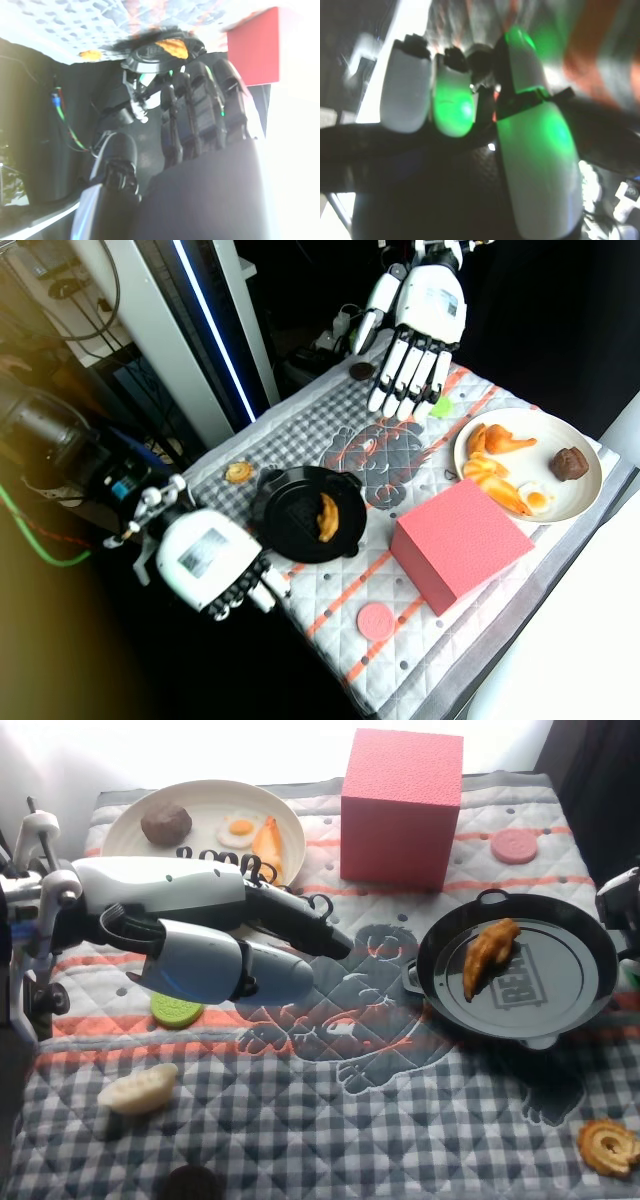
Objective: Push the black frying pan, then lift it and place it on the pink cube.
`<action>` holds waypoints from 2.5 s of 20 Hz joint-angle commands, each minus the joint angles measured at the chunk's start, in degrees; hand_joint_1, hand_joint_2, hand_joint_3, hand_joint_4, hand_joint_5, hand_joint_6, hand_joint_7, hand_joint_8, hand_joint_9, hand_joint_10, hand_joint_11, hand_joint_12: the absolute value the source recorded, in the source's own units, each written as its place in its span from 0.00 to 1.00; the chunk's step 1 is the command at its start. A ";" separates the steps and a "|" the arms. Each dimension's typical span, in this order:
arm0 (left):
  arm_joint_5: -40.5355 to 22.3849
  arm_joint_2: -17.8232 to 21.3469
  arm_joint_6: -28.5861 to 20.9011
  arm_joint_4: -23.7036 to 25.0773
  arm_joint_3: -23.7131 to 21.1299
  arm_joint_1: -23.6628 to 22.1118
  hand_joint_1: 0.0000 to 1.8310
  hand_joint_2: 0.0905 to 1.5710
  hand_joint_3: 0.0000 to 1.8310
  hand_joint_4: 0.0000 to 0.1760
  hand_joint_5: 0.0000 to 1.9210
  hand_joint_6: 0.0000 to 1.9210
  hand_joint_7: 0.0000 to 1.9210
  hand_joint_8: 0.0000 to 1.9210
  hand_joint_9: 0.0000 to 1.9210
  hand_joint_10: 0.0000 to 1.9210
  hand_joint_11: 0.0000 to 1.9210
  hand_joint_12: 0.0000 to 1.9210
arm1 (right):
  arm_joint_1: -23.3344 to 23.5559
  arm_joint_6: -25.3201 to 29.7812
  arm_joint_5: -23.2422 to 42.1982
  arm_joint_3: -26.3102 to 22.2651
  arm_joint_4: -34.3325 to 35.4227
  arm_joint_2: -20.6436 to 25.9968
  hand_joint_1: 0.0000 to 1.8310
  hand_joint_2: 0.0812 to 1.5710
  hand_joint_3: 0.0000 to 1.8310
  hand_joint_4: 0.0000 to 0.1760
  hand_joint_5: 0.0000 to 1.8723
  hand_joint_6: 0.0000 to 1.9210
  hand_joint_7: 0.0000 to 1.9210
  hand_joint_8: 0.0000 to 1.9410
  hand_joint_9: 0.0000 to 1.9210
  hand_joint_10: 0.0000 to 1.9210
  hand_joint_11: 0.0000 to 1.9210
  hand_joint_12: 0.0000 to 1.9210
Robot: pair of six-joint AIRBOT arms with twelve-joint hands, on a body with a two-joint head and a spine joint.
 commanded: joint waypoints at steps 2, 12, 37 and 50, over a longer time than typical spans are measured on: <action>-3.45 0.35 -0.10 -2.13 -0.08 -0.28 0.01 0.88 0.00 0.00 0.22 0.04 0.24 0.00 0.20 0.01 0.00 0.41 | -0.92 1.77 12.48 -1.23 -2.18 1.23 0.73 0.86 0.01 0.00 0.66 1.00 0.80 1.00 0.88 1.00 0.88 1.00; -3.48 0.78 -0.06 -3.12 -0.14 0.65 0.06 0.90 0.00 0.00 0.25 0.03 0.25 0.01 0.22 0.01 0.00 0.45 | -4.19 8.88 26.48 -6.68 -7.41 7.24 0.74 0.83 0.00 0.00 0.66 1.00 0.79 1.00 0.86 1.00 0.88 1.00; -4.33 0.95 1.15 -5.08 0.02 1.33 0.10 0.90 0.00 0.00 0.26 0.01 0.26 0.01 0.23 0.02 0.00 0.45 | 29.57 9.65 -4.18 16.33 -14.57 -7.25 0.79 0.81 0.00 0.00 0.65 1.00 0.75 1.00 0.82 1.00 0.84 1.00; -5.96 -0.50 1.14 -5.08 1.12 1.17 0.15 0.89 0.00 0.00 0.28 0.01 0.27 0.00 0.24 0.01 0.00 0.43 | 32.61 6.47 -16.22 27.96 -7.94 -15.93 0.84 0.76 0.00 1.00 0.68 1.00 0.75 1.00 0.82 1.00 0.84 1.00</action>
